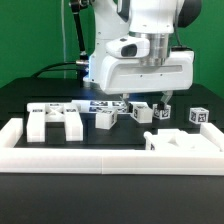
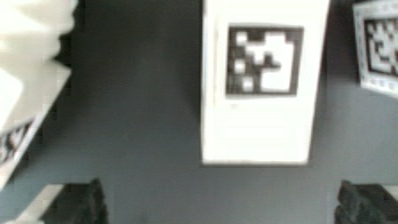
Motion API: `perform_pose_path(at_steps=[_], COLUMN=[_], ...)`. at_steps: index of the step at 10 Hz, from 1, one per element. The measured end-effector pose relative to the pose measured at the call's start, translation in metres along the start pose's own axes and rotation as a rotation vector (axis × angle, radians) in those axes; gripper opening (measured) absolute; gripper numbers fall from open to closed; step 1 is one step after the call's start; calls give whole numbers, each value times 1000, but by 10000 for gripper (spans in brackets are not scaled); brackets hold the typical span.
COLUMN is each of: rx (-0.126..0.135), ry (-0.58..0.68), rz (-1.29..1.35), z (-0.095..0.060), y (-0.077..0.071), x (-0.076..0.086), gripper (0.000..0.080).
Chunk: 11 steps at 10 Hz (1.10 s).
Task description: Assemble chair
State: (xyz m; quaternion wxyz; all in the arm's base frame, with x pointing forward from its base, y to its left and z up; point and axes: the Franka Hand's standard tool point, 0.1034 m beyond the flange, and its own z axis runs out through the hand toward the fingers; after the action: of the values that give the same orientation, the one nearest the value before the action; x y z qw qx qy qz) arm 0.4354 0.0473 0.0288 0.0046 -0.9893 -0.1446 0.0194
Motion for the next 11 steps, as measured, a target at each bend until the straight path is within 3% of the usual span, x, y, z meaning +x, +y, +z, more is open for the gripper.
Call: perform_pose_path(at_steps=[1, 3, 5, 7, 11], rx=[3, 35, 48, 58, 82], ry=[-16, -187, -311, -461, -728], rz=[3, 17, 28, 24, 8], z=[1, 3, 6, 8, 9], y=[0, -4, -8, -6, -7], x=[-2, 0, -9, -3, -11], gripper=[649, 649, 649, 649, 649])
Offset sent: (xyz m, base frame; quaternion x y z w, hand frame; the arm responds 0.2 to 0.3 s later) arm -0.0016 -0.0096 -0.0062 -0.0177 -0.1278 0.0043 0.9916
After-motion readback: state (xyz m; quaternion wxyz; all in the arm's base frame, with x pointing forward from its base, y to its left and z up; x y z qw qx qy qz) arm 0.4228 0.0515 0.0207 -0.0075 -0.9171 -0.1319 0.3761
